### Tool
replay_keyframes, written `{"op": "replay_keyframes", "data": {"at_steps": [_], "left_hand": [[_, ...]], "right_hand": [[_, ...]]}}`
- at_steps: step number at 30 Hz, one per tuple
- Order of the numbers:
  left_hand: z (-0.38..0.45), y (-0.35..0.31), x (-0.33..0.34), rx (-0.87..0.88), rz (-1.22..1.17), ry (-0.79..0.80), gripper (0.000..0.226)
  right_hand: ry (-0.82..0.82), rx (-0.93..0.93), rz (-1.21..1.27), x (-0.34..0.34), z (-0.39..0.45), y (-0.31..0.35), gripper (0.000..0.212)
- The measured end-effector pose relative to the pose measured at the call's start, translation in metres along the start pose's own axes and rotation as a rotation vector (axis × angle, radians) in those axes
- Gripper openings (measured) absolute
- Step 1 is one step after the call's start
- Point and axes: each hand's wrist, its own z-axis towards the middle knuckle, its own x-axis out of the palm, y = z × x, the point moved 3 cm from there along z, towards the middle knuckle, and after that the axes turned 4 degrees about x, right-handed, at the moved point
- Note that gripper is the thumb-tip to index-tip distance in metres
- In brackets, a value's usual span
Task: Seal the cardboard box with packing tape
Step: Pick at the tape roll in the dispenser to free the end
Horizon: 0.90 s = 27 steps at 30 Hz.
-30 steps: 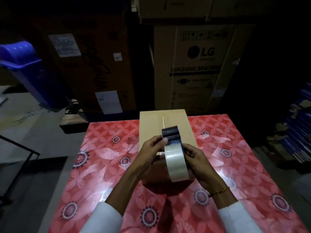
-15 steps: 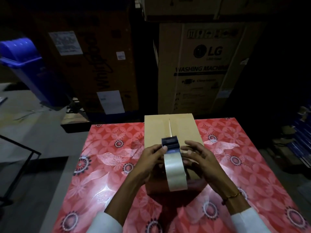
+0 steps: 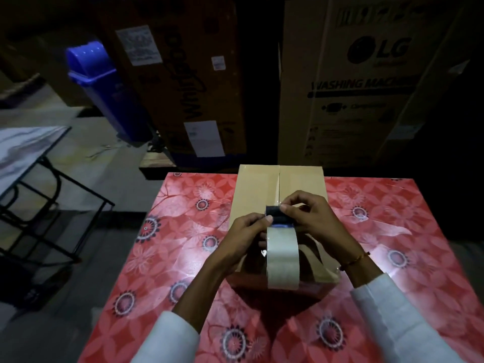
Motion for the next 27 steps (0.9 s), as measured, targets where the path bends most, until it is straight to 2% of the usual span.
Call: {"op": "replay_keyframes", "data": {"at_steps": [4, 9, 13, 20, 23, 27], "left_hand": [[0.007, -0.007, 0.006, 0.049, -0.026, -0.090, 0.030], [0.018, -0.002, 0.015, 0.014, -0.068, -0.148, 0.023], [0.021, 0.001, 0.014, -0.005, -0.126, -0.136, 0.027], [0.024, -0.003, 0.010, -0.008, -0.113, -0.017, 0.044], [0.028, -0.008, 0.009, 0.010, -0.044, -0.050, 0.031], [0.040, -0.007, 0.006, 0.068, 0.034, -0.135, 0.013]], "right_hand": [[0.016, -0.050, -0.054, -0.001, 0.004, -0.001, 0.008], [-0.039, -0.062, -0.151, 0.000, 0.007, -0.002, 0.008], [-0.058, -0.044, -0.136, 0.004, 0.009, -0.003, 0.009], [-0.114, -0.015, -0.177, -0.001, 0.019, 0.005, 0.010], [-0.085, -0.030, -0.278, -0.005, 0.023, 0.008, 0.010], [-0.010, 0.007, -0.273, -0.009, 0.031, 0.006, 0.010]]}}
